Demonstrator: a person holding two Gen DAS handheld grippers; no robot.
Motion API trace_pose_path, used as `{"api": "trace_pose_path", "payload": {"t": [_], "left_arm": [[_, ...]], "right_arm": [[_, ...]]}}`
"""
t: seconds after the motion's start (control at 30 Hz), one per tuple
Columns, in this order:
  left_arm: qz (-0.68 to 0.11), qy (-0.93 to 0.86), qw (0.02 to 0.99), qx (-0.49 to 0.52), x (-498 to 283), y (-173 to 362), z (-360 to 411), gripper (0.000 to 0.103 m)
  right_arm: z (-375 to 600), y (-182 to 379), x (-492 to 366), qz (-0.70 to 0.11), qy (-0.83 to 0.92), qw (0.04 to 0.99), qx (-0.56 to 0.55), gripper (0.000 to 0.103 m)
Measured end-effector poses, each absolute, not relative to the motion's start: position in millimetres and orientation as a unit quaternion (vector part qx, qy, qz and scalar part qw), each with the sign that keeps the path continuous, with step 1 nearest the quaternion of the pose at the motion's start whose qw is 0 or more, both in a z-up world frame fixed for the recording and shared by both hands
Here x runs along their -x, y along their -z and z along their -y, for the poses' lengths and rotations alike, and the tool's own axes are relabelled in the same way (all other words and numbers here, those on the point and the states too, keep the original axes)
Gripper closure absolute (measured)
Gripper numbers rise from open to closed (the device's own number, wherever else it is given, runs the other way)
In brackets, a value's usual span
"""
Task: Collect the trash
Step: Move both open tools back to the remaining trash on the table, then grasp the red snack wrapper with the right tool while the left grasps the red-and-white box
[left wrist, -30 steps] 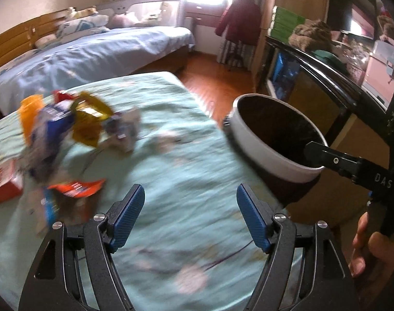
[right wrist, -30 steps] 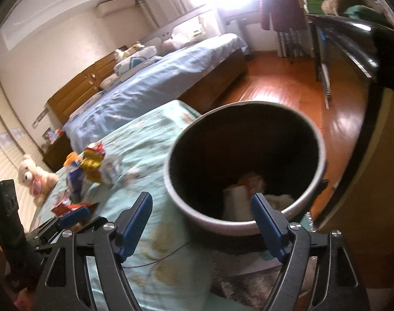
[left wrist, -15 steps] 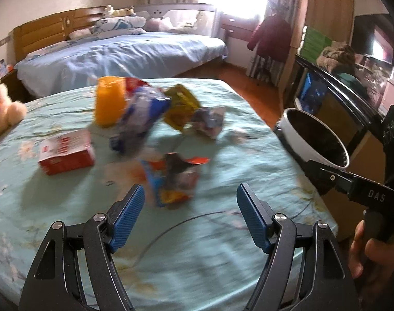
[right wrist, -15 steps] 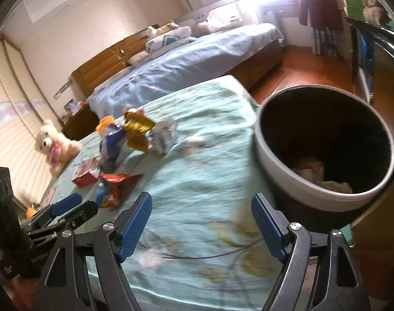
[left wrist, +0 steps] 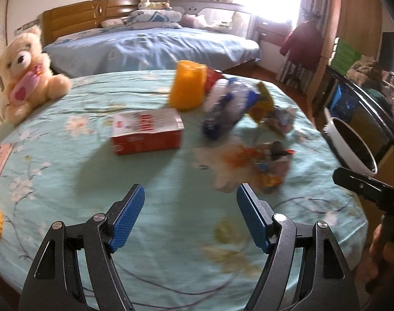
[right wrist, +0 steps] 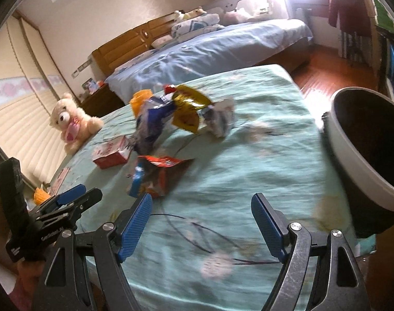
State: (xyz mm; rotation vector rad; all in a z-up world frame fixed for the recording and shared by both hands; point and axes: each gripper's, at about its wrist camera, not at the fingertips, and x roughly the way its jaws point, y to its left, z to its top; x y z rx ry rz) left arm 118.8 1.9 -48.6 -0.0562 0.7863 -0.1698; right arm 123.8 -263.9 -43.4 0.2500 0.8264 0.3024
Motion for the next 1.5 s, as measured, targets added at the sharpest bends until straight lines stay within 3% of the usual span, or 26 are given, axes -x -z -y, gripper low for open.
{"api": "trace_pose_path", "payload": {"t": [0.4, 0.6, 1.0, 1.03, 1.13, 1.2, 1.23, 1.27, 1.3, 1.5], "left_arm": [[-0.403, 0.117, 0.908, 0.000, -165.7, 56.6, -53.9, 0.017], [-0.434, 0.157, 0.886, -0.031, -200.3, 67.4, -66.1, 0.016], [-0.422, 0.212, 0.876, -0.098, -238.2, 69.2, -52.3, 0.013], [-0.422, 0.214, 0.875, -0.101, -239.4, 70.5, -49.8, 0.013], [-0.417, 0.213, 0.875, -0.120, -237.3, 71.4, -39.9, 0.014], [-0.401, 0.213, 0.882, -0.123, -231.5, 67.5, -36.2, 0.016], [-0.397, 0.213, 0.884, -0.123, -228.2, 65.7, -34.2, 0.021], [-0.397, 0.215, 0.884, -0.120, -224.8, 64.9, -32.1, 0.039], [-0.405, 0.219, 0.880, -0.113, -221.9, 65.2, -29.3, 0.044], [-0.404, 0.196, 0.887, -0.105, -196.9, 63.7, -12.5, 0.046]], "right_arm": [[224.0, 58.8, -141.3, -0.420, -0.176, 0.884, -0.104, 0.023], [219.8, 65.1, -150.5, -0.432, -0.176, 0.878, -0.107, 0.023], [211.8, 69.6, -169.4, -0.437, -0.180, 0.875, -0.109, 0.025], [210.5, 69.7, -171.3, -0.437, -0.179, 0.875, -0.109, 0.026], [210.0, 71.0, -174.7, -0.437, -0.172, 0.877, -0.106, 0.049], [211.1, 71.9, -175.6, -0.439, -0.167, 0.877, -0.103, 0.077], [212.4, 72.5, -175.5, -0.440, -0.166, 0.876, -0.104, 0.083], [213.8, 72.7, -174.9, -0.440, -0.168, 0.876, -0.107, 0.087], [215.7, 72.3, -173.4, -0.438, -0.169, 0.876, -0.109, 0.091], [225.2, 65.1, -163.0, -0.427, -0.172, 0.881, -0.109, 0.099]]}}
